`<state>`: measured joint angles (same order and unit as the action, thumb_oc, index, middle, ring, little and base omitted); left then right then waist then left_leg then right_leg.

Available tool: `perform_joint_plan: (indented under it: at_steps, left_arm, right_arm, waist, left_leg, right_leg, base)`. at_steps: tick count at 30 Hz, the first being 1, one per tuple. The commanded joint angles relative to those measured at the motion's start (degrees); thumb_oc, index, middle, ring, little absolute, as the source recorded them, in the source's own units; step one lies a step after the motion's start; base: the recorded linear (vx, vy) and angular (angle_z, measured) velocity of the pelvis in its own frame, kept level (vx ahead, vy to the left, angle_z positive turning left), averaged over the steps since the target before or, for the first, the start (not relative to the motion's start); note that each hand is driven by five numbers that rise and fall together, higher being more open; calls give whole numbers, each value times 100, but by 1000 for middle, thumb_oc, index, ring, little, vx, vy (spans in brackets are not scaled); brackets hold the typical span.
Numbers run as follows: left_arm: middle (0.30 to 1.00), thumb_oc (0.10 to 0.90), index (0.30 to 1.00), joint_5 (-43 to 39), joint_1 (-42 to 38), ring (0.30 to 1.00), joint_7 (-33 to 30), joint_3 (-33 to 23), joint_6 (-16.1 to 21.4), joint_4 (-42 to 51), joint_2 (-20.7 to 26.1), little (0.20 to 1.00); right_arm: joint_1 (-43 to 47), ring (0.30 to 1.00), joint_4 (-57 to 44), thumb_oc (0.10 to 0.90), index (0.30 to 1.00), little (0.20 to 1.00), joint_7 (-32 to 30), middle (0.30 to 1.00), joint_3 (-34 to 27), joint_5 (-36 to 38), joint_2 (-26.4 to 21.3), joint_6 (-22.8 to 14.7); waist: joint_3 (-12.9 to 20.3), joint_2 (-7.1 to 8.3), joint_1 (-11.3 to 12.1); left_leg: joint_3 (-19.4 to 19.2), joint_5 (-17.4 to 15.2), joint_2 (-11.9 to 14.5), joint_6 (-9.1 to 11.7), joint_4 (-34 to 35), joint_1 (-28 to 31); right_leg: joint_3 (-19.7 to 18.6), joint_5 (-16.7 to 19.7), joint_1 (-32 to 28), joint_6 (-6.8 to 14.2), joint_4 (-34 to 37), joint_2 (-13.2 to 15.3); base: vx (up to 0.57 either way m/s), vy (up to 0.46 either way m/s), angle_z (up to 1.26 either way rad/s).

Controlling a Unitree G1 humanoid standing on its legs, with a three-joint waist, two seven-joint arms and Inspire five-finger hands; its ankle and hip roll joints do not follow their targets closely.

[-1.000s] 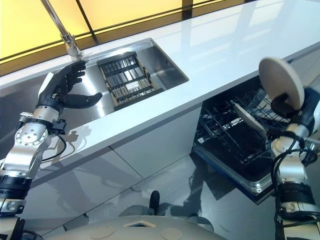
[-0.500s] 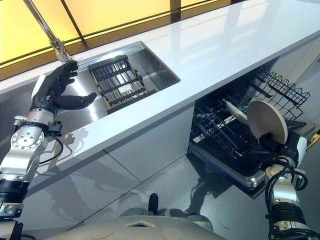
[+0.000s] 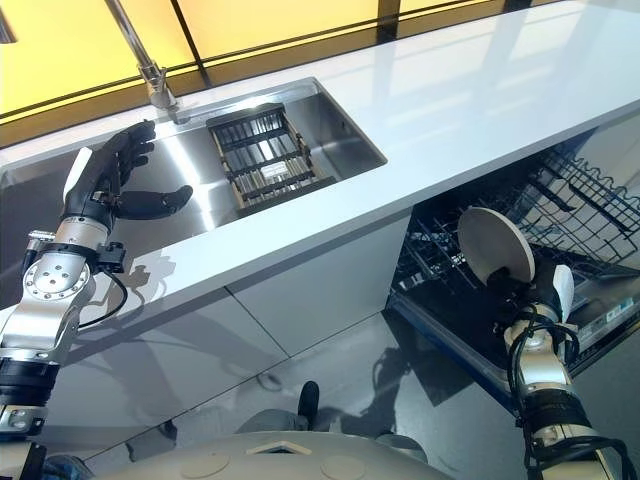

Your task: Pick up plates and place into dishwasher.

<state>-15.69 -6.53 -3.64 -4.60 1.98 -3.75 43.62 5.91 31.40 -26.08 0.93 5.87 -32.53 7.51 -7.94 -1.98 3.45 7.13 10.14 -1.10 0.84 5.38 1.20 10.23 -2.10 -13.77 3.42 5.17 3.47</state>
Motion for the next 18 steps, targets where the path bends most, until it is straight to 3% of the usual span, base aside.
perform_joint_plan:
  at_steps: [1, 10, 15, 16, 17, 18]
  left_arm:
    - [900, 800, 900, 105, -573, 900, -173, -241, 577, 276, 324, 900]
    - [900, 800, 900, -39, -738, 900, -107, -115, 343, 445, 461, 900]
    - [900, 800, 900, -31, -789, 900, -31, -79, 263, 544, 449, 900]
    - [900, 800, 900, -28, -792, 900, -27, -54, 260, 560, 441, 900]
    - [900, 800, 900, -28, -793, 900, -27, -53, 262, 558, 442, 900]
    - [900, 800, 900, -2, -795, 900, -8, -42, 259, 560, 423, 900]
  right_arm:
    - [820, 300, 36, 100, 300, 200, -277, 300, 136, -345, -594, 6]
    - [1160, 300, 895, 100, 300, 200, -66, 300, 711, -586, -602, 941]
    - [1288, 300, 1332, 100, 300, 200, 403, 300, 954, -602, -552, 1396]
    - [1291, 476, 1369, 306, 476, 406, 437, 476, 997, -543, -514, 1403]
    - [1292, 764, 1372, 641, 764, 741, 437, 764, 997, -542, -513, 1401]
    - [1301, 900, 1346, 800, 900, 900, 403, 900, 1021, -470, -483, 1382]
  waist:
    - [167, -33, 218]
    - [72, -88, 377]
    - [66, -82, 423]
    - [68, -77, 436]
    - [66, -77, 435]
    - [71, -72, 439]
  left_leg:
    - [-309, -769, -47, 38, -68, 524]
    - [-167, -702, -58, 67, -86, 431]
    - [-109, -693, -64, 73, -78, 445]
    - [-93, -692, -67, 69, -74, 465]
    - [-92, -692, -67, 69, -73, 467]
    - [-84, -696, -65, 68, -73, 484]
  right_leg:
    - [168, 139, 539, -81, -381, -92]
    - [260, 145, 552, -95, -391, -35]
    - [257, 140, 522, -97, -383, -30]
    - [260, 137, 498, -100, -380, -31]
    - [261, 137, 494, -100, -379, -31]
    - [261, 133, 481, -99, -387, -30]
  base:
    - [29, 30, 10]
    - [15, 20, 16]
    - [32, 11, 7]
    - [22, 4, 4]
    - [35, 6, 4]
    - [31, 3, 2]
